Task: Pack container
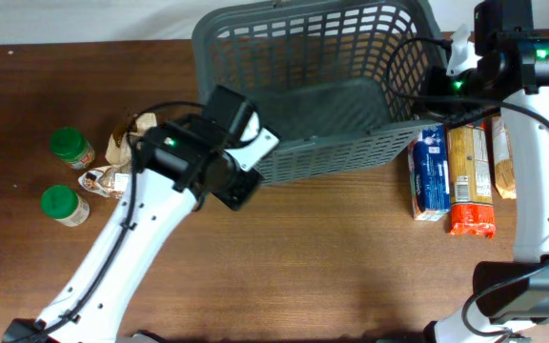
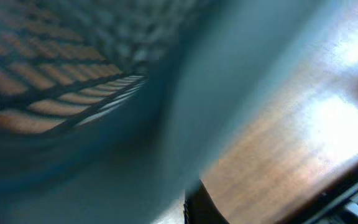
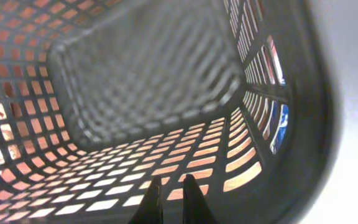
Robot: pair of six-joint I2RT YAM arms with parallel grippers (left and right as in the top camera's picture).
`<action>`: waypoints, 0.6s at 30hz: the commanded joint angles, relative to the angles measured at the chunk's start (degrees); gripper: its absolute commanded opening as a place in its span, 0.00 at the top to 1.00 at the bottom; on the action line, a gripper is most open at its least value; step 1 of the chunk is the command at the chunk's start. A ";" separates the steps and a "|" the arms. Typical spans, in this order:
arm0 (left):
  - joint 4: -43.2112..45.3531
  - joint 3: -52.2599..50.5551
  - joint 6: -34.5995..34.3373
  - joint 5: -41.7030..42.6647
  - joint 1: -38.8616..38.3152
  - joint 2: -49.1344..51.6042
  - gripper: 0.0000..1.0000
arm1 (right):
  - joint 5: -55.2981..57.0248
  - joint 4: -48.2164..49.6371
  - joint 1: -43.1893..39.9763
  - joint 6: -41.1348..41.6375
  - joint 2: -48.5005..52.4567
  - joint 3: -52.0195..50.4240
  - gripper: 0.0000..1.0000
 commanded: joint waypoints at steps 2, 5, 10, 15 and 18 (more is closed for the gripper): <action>0.98 -0.15 0.70 -0.68 4.39 -0.35 0.98 | -0.09 -1.27 0.68 0.07 0.11 0.11 0.96; 0.98 -0.15 0.63 -0.66 5.84 -0.35 0.98 | -0.11 -1.20 1.84 0.09 0.09 0.13 0.96; -2.75 2.49 -4.17 -0.70 7.02 -1.66 0.98 | -0.07 2.27 1.99 0.07 -1.53 1.70 0.96; -5.25 6.51 -5.51 -0.76 9.22 -5.73 0.98 | 0.02 7.89 -2.93 0.11 -2.54 6.73 0.96; -5.25 8.96 -6.45 -1.31 12.79 -9.25 0.98 | 1.38 12.31 -7.67 1.22 -2.49 7.52 0.96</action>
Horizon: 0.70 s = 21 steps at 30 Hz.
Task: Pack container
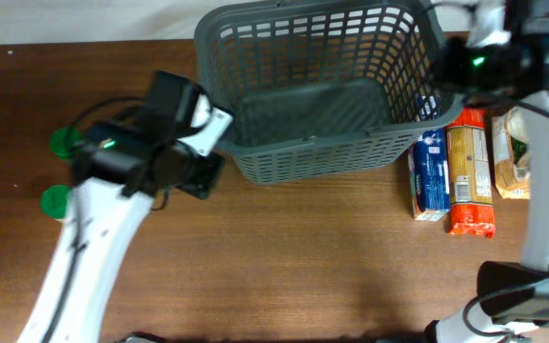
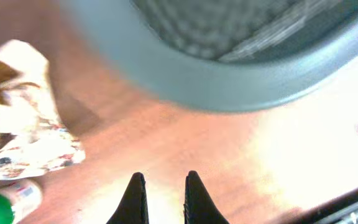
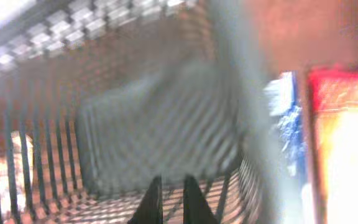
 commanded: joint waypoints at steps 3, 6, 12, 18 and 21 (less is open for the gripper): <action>0.04 4.74 -2.21 -0.85 6.71 -7.76 0.98 | 6.27 2.73 -7.63 3.78 -0.98 2.14 0.96; 0.20 4.76 -2.23 -0.83 9.70 -9.68 0.98 | 7.48 2.49 -8.83 3.76 0.72 1.86 0.96; 0.13 4.76 -2.21 -0.83 13.60 -11.28 0.98 | 6.47 2.43 -8.11 3.78 6.43 1.53 0.96; -0.04 4.76 -2.21 -0.81 13.81 -11.28 0.98 | 3.74 2.29 -4.74 3.76 11.08 1.53 0.96; -0.24 4.76 -2.21 -0.81 13.81 -11.26 0.98 | 3.76 2.64 -2.47 3.74 12.22 1.53 0.96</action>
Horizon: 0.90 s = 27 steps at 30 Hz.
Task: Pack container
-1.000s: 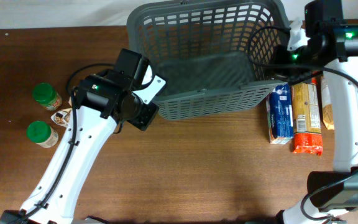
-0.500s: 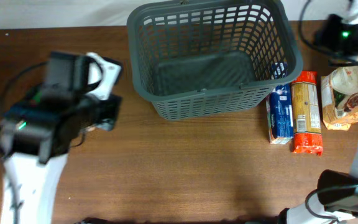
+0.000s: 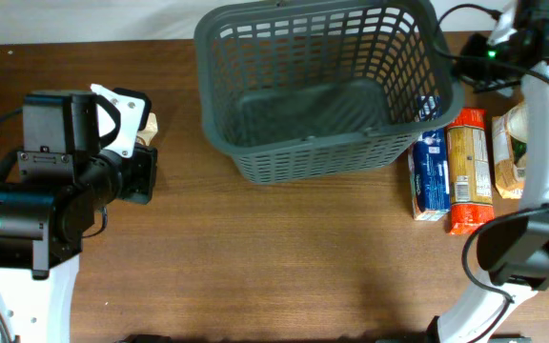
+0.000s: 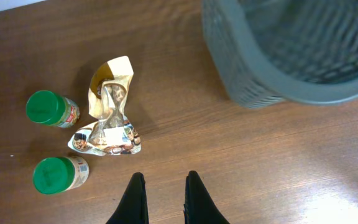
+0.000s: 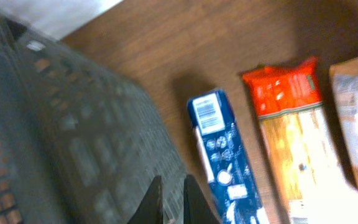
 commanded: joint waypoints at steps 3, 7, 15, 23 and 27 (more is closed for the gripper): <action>-0.48 0.46 -0.79 -0.33 0.31 -0.15 0.98 | -1.53 1.03 4.70 0.52 0.61 0.26 0.96; -1.05 0.46 -0.76 -0.33 0.31 -0.15 0.98 | -1.53 2.45 6.91 0.52 0.61 0.26 0.96; -1.31 0.46 -0.76 -0.37 0.31 -0.13 0.98 | -1.38 2.32 9.86 0.55 0.57 0.31 0.96; -3.06 0.46 -4.44 -7.15 0.55 -0.15 0.77 | 0.09 -9.66 4.61 0.52 -5.33 1.38 0.96; -2.45 0.46 -5.57 -9.99 2.71 -0.13 0.67 | 4.20 -10.91 -0.26 -1.88 -8.61 1.38 0.96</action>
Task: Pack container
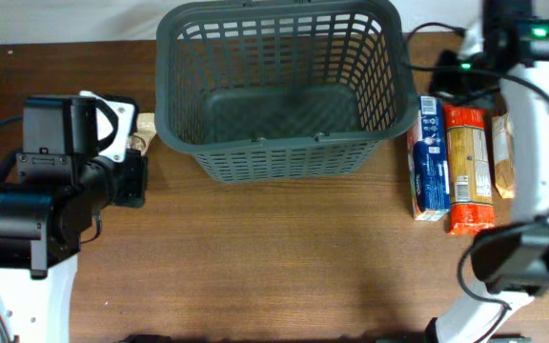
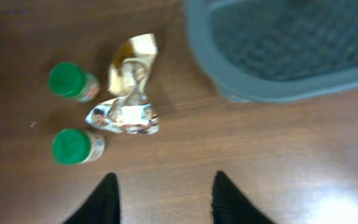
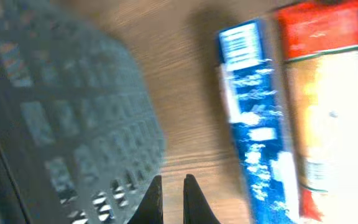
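Note:
A dark grey mesh basket (image 1: 284, 95) stands upright at the table's back middle, with nothing inside. Left of it lie a crumpled foil bag (image 2: 129, 93) and two green-lidded jars (image 2: 67, 79) (image 2: 72, 146). My left gripper (image 2: 166, 199) hangs high above bare table in front of them, open wide and holding nothing. To the basket's right lie a blue box (image 1: 429, 157), an orange-and-red pasta pack (image 1: 470, 167) and a further pack (image 1: 503, 157). My right gripper (image 3: 169, 199) is shut and empty over the gap between basket and blue box (image 3: 250, 112).
The left arm's body (image 1: 55, 191) hides the jars in the overhead view; only a corner of the foil bag (image 1: 144, 129) shows. The white wall edge runs along the table's back. Cables trail from the right arm (image 1: 532, 95) beside the basket.
The basket now stands further left on the table. My left gripper has opened wide. The right wrist view now looks at the gap between basket and blue box, closer to the table.
First the basket was tilted, with my left gripper at its front left rim and my right gripper at its right rim. Then it stood upright and the left arm was further left. Later both grippers were high above the goods, and now the basket sits further left.

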Robot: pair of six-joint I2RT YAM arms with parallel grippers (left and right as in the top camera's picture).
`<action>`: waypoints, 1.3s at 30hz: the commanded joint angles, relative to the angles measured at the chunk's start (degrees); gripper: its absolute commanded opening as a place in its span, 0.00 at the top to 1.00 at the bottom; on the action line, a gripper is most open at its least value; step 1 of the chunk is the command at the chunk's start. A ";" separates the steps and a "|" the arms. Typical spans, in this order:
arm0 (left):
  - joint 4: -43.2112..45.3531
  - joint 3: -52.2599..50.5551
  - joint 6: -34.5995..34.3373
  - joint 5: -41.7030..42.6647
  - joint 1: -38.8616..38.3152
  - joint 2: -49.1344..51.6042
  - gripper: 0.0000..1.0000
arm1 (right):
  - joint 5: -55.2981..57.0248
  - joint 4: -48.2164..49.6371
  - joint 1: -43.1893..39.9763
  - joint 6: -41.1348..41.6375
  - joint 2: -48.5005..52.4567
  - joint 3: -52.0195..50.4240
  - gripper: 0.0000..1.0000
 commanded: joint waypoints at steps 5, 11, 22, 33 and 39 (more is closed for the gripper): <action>2.86 0.48 -2.71 -6.10 7.10 0.04 0.40 | 10.88 -1.97 -9.49 -8.68 -5.64 0.76 0.96; 4.79 0.48 -2.67 -7.26 10.54 0.96 0.01 | 21.27 -1.38 -16.04 -8.68 -5.44 0.15 0.86; 4.63 0.48 -2.69 -7.26 9.94 1.18 0.01 | 15.17 3.69 -29.35 -13.86 -1.64 0.13 0.01; 4.63 0.48 -2.69 -7.26 9.97 1.18 0.01 | -7.41 7.28 -32.87 -31.80 15.21 0.13 0.01; 4.63 0.48 -2.69 -7.26 9.97 1.18 0.01 | -6.93 7.52 -30.14 -30.49 26.32 0.13 0.08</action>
